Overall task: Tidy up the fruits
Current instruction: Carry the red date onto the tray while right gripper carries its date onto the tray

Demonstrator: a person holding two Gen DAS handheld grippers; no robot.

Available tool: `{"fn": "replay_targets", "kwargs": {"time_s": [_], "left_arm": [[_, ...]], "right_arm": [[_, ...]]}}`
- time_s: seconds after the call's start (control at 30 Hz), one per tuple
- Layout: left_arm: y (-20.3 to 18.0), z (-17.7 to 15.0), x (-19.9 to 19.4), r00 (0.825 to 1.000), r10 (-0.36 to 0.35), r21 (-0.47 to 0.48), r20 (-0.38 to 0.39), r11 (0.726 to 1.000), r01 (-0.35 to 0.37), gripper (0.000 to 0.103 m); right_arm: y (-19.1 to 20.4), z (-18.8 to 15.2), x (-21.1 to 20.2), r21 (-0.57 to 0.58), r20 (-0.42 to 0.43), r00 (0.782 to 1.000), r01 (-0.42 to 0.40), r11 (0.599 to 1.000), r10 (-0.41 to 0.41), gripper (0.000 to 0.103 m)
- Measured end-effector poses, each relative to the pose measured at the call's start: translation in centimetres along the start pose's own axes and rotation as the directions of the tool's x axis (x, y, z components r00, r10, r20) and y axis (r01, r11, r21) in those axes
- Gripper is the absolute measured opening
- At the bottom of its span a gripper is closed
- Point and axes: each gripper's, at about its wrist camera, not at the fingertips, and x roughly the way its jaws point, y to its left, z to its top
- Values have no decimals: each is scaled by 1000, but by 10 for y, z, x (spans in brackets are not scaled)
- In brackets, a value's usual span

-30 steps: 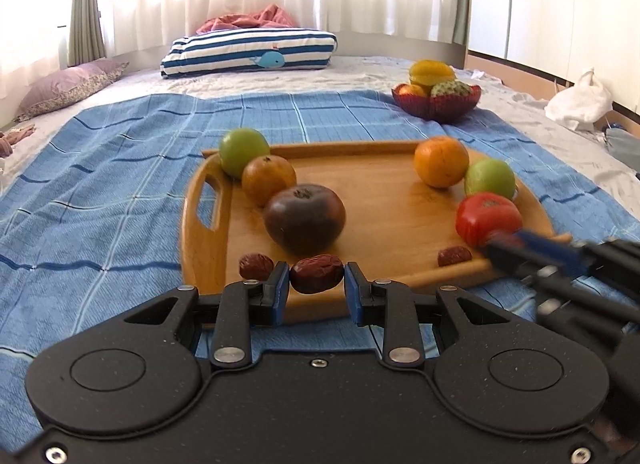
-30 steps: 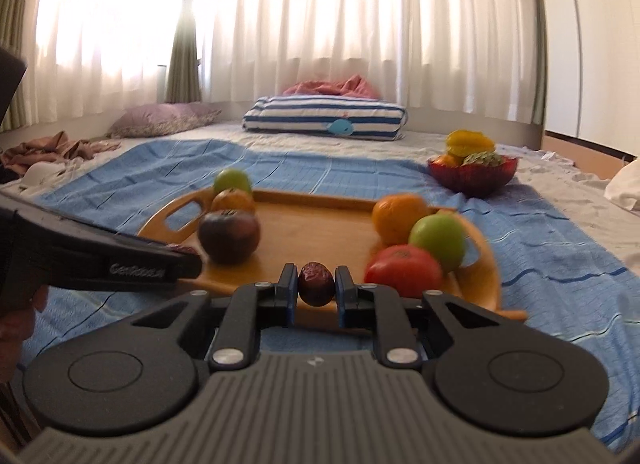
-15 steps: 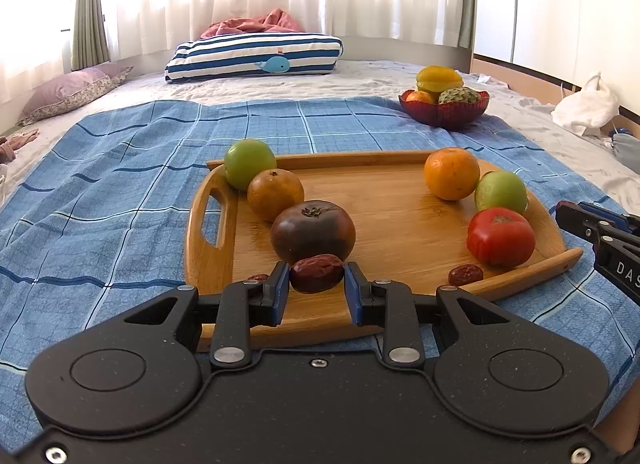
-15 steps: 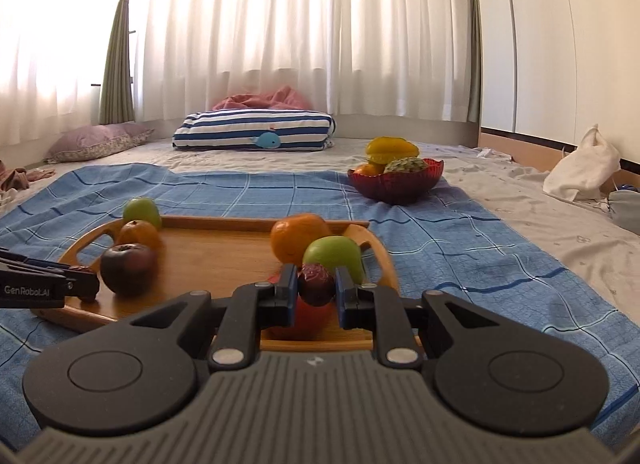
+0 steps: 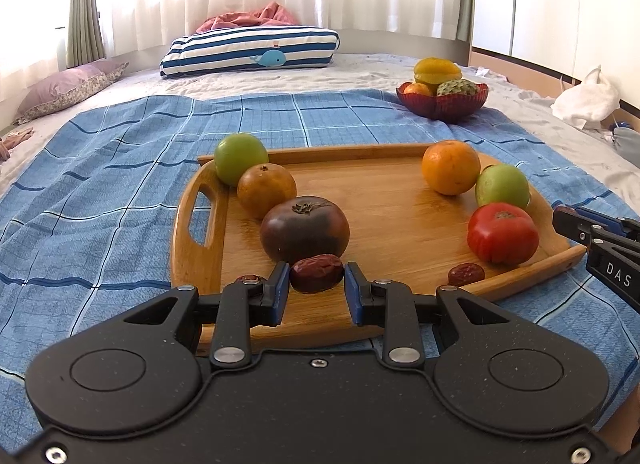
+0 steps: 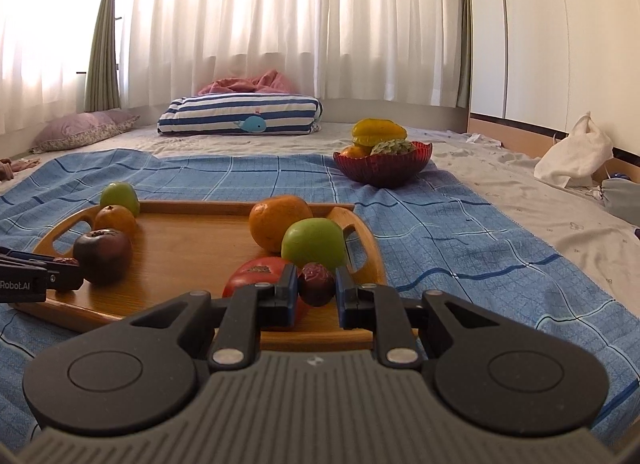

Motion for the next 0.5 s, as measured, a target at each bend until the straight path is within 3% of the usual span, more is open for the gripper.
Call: {"fn": "replay_targets", "kwargs": {"time_s": [0.5], "left_arm": [[0, -2, 13, 1000, 8, 3, -25, 1000, -8, 28]], "right_arm": [[-6, -8, 17, 2, -45, 999, 30, 1000, -30, 23]]}}
